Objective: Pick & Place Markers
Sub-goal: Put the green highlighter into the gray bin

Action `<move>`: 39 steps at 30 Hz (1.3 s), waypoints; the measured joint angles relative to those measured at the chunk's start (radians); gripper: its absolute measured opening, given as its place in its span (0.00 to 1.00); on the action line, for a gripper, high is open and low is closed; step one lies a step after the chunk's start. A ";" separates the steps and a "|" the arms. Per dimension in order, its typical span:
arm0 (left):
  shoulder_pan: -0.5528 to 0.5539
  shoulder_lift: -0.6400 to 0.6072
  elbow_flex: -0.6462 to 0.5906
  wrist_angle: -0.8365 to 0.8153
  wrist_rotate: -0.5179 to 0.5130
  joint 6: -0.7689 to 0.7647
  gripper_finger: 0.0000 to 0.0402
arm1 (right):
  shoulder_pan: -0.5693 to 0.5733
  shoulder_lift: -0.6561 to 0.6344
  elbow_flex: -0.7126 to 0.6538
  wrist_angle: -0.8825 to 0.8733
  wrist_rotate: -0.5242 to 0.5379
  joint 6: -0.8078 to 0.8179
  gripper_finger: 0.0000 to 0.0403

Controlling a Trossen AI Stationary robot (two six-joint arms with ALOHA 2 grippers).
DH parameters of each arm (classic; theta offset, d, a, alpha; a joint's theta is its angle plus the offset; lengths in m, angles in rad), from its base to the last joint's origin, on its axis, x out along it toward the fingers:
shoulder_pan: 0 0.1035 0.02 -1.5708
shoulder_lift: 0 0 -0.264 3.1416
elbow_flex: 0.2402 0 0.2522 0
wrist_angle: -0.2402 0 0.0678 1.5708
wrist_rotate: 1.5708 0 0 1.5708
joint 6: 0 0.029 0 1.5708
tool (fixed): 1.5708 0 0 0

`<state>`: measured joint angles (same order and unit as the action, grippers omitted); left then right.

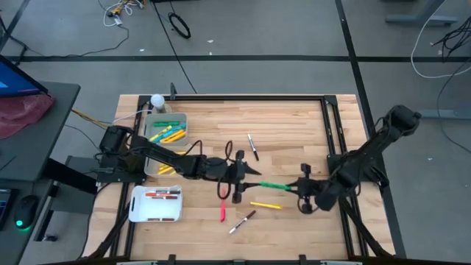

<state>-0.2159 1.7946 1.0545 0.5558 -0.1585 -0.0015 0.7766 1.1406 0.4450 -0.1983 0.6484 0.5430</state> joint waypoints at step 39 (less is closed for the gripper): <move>0.028 0.145 -0.001 0.015 0.039 -0.040 0.19 | -0.161 0.036 0.002 0.255 -0.014 -0.245 0.15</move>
<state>-0.1881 1.9392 1.0531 0.5710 -0.1195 -0.0410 0.6159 1.1763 0.4469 0.0566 0.6344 0.2985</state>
